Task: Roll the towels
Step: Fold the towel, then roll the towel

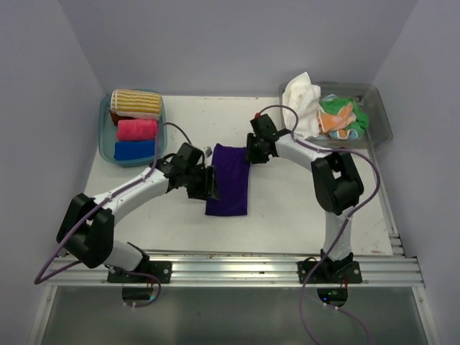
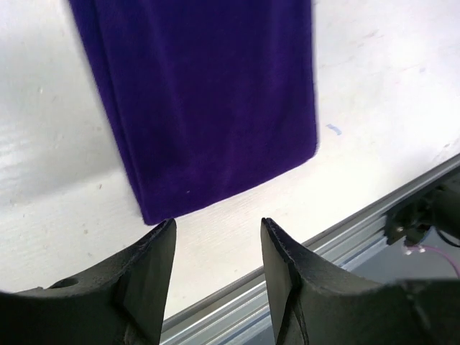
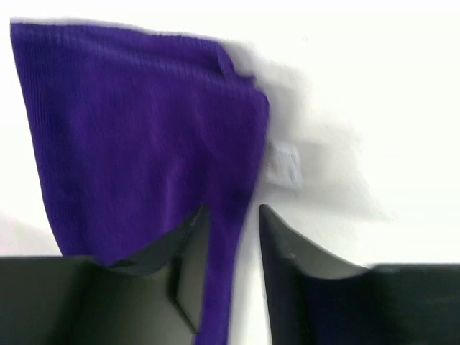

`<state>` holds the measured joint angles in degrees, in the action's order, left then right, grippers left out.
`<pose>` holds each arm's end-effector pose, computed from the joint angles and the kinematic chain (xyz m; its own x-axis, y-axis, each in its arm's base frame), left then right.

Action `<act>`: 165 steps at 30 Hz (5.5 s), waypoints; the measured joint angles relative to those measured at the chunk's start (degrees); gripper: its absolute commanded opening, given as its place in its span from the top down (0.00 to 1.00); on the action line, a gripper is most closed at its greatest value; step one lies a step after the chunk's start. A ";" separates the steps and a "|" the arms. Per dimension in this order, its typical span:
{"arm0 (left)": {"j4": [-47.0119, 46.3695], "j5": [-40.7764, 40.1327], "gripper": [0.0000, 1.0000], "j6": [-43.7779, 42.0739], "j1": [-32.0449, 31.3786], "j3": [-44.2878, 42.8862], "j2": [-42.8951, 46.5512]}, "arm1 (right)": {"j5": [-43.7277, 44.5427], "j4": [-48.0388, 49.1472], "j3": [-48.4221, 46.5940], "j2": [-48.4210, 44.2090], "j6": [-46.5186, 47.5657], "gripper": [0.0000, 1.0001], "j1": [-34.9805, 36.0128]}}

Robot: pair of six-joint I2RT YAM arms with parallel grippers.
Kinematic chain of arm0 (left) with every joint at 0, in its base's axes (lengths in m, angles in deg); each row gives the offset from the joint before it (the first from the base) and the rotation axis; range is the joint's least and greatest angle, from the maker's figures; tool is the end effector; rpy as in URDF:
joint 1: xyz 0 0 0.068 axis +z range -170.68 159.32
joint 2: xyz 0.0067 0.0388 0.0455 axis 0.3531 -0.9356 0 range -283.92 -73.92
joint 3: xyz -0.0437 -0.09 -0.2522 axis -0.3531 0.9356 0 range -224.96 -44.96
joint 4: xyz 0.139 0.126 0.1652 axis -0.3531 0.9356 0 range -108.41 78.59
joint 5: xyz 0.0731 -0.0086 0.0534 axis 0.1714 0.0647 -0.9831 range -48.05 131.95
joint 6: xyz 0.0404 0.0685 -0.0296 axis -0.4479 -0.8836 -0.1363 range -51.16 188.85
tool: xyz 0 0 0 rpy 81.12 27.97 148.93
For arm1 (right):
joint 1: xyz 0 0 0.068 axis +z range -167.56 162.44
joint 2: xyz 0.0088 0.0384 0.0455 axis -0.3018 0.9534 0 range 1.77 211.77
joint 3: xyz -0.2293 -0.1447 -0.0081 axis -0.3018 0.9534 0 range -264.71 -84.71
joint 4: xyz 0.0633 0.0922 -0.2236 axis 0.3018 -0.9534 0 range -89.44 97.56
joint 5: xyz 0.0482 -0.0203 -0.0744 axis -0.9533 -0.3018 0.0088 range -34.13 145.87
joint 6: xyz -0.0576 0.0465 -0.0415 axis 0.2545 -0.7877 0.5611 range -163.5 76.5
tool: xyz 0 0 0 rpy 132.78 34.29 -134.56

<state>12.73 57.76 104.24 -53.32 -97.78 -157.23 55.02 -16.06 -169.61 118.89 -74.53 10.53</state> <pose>0.2330 -0.1733 0.1796 -0.9677 -0.0420 -0.2487 0.0828 0.8784 -0.4706 0.3981 0.2139 0.1507 -0.8721 0.1187 -0.4748 -0.0335 0.9534 0.2999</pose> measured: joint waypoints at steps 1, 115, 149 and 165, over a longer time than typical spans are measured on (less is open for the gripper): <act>-0.11 -0.11 0.46 0.00 0.04 -0.98 0.72 | 0.24 -0.24 1.84 -2.03 -0.07 0.57 0.02; -12.11 -2.97 1.00 4.07 0.04 13.51 -1.14 | 7.80 5.20 36.13 -26.23 -13.35 1.00 24.30; -3.39 -2.19 1.00 10.01 2.16 5.42 0.24 | 15.10 -2.10 29.09 -28.30 -10.78 1.00 22.64; -4.55 -1.22 0.78 7.85 5.09 -1.81 -11.04 | 14.01 0.68 25.57 -20.48 -8.46 0.99 17.31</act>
<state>8.18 56.54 112.09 -48.23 -99.59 -168.27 69.03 -15.38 -144.04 98.41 -82.99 27.84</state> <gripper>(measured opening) 0.129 0.026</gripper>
